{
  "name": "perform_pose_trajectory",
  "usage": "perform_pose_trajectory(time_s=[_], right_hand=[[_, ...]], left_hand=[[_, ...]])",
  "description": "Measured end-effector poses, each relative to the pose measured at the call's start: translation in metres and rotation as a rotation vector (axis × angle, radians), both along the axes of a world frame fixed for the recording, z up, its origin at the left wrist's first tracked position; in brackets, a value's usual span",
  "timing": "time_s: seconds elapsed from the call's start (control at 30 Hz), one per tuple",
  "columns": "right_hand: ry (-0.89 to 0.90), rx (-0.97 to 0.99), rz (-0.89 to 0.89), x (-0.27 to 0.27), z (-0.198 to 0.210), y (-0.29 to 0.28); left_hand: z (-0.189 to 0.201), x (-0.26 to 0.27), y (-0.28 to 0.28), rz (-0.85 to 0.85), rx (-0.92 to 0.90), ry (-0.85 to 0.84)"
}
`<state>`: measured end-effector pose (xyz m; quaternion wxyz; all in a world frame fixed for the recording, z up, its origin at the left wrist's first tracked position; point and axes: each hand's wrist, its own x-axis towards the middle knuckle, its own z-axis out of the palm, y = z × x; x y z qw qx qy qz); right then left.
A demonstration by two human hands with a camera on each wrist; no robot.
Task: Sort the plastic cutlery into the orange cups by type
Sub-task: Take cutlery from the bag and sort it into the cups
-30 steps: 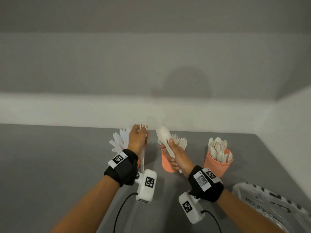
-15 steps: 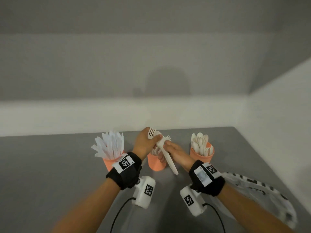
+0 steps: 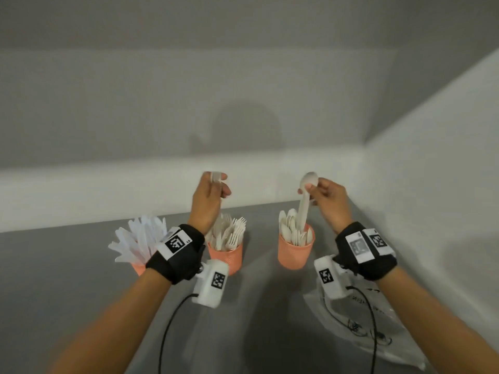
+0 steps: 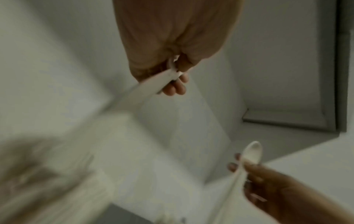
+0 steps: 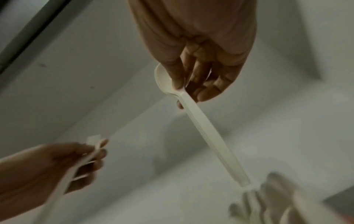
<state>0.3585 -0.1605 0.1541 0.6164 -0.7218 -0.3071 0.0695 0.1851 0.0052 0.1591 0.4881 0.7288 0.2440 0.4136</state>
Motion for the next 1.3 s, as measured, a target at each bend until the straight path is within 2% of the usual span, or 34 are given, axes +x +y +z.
perform_pose_trajectory(time_s=[0.07, 0.17, 0.37, 0.7, 0.8, 0.9, 0.97, 1.07, 1.2, 1.3], right_hand=[[-0.047, 0.001, -0.104, 0.019, 0.004, -0.007], [-0.046, 0.008, -0.181, 0.037, -0.001, -0.013], [0.043, 0.015, -0.191, 0.038, -0.037, -0.011], [0.100, -0.051, -0.156, 0.039, -0.074, 0.000], [0.042, -0.108, -0.159, 0.035, -0.082, -0.002], [-0.094, -0.243, -0.149, 0.032, -0.088, -0.003], [-0.168, -0.328, -0.140, 0.032, -0.088, -0.002], [-0.245, -0.354, -0.092, 0.030, -0.087, 0.000], [-0.322, -0.425, -0.002, 0.024, -0.093, 0.005], [-0.340, -0.451, 0.047, 0.019, -0.104, 0.005]], left_hand=[[0.002, -0.005, 0.012, 0.099, 0.214, -0.021], [0.001, -0.014, 0.024, 0.200, 0.345, -0.082], [-0.031, -0.023, 0.029, 0.272, 0.403, -0.021], [-0.073, -0.017, 0.028, 0.201, 0.469, 0.169], [-0.082, -0.020, 0.027, 0.146, 0.512, 0.315], [-0.088, -0.022, 0.026, 0.093, 0.493, 0.430], [-0.089, -0.021, 0.025, 0.093, 0.488, 0.461], [-0.087, -0.019, 0.022, 0.098, 0.475, 0.466], [-0.089, -0.016, 0.021, 0.111, 0.547, 0.471], [-0.102, -0.014, 0.016, 0.058, 0.613, 0.686]])
